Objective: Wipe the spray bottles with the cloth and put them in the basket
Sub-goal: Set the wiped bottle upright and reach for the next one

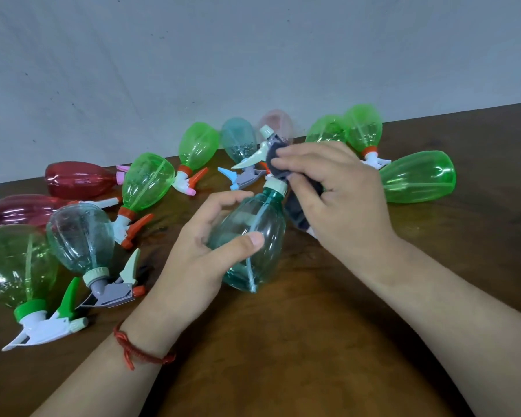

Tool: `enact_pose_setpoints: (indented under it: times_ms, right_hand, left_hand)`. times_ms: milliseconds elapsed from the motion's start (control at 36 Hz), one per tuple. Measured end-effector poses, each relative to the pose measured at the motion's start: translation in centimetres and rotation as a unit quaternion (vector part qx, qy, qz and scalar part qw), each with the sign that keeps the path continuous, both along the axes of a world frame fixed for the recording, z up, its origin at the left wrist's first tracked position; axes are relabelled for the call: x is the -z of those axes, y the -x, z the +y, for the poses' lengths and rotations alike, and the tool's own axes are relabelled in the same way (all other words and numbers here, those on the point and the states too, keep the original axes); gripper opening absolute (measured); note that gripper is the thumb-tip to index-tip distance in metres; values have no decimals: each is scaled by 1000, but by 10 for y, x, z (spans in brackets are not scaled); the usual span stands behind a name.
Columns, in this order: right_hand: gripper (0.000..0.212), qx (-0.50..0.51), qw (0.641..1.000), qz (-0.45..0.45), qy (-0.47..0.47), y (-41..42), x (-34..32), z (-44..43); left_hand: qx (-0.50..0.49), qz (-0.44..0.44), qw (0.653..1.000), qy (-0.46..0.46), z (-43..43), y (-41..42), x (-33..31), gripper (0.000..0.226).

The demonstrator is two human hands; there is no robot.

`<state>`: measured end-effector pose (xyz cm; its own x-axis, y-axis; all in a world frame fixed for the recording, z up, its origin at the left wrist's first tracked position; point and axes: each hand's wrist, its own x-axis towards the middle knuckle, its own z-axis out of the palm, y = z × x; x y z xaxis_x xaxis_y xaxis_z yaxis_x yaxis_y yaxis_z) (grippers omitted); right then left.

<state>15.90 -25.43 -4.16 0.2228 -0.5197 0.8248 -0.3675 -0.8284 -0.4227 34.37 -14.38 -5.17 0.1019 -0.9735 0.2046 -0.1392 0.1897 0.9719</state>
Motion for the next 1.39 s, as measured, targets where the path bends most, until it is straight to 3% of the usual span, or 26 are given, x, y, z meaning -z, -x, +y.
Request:
enact_pose_setpoints:
  times_ms: [111,222,306,472,583,667,778,861,972,1028,1111,1222,1306,1389]
  right_hand:
    - [27,-31,999,21,-21,-4,-2,1]
    - [25,5,999,-35,-26,3,-6,-4]
    - [23,2,991,-96,-97,5,-10,-6]
    - [24,31,999,-27,4,-2,-6,0]
    - [25,-11,998,12,56,-12,-4,7]
    - [24,-51,997,35,49,-17,-3,11]
    - [26,8,1000,6,22,-5,-9,2]
    - [27,26,1000,3,-4,-2,-11,1]
    - [27,-65,994,20,-81,-8,-10,10]
    - [26,-127,977,3,-172,-7,-14,12]
    - [24,-199,937,-103,-267,-3,-21,11]
    - [24,-116,939,-229,-229,11,-25,-6]
    - [27,-68,970,-168,-165,17,-21,-13]
    - [29,-63,995,-10,-74,9,-6,-11]
  left_hand:
    - [-12,-19,1000,4,1,-1,-3,49]
    - [2,-12,1000,-2,1,0,-5,48]
    - [-1,-47,999,-4,2,2,-4,50]
    - [-39,-139,989,23,4,4,-5,54]
    - [-46,-164,985,33,3,9,-5,53]
    - [-62,-197,978,35,3,9,-4,56]
    - [-66,-189,979,42,4,7,-3,56]
    - [-81,-232,968,45,3,8,-2,59]
    - [-98,-296,950,30,1,5,3,63]
    - [-95,-277,956,35,1,5,3,60]
    - [-82,-214,973,39,1,6,1,55]
    - [-66,-123,990,3,-1,5,-1,54]
    - [-50,-103,993,-11,0,3,0,54]
    - [-46,-86,995,-2,-1,4,0,52]
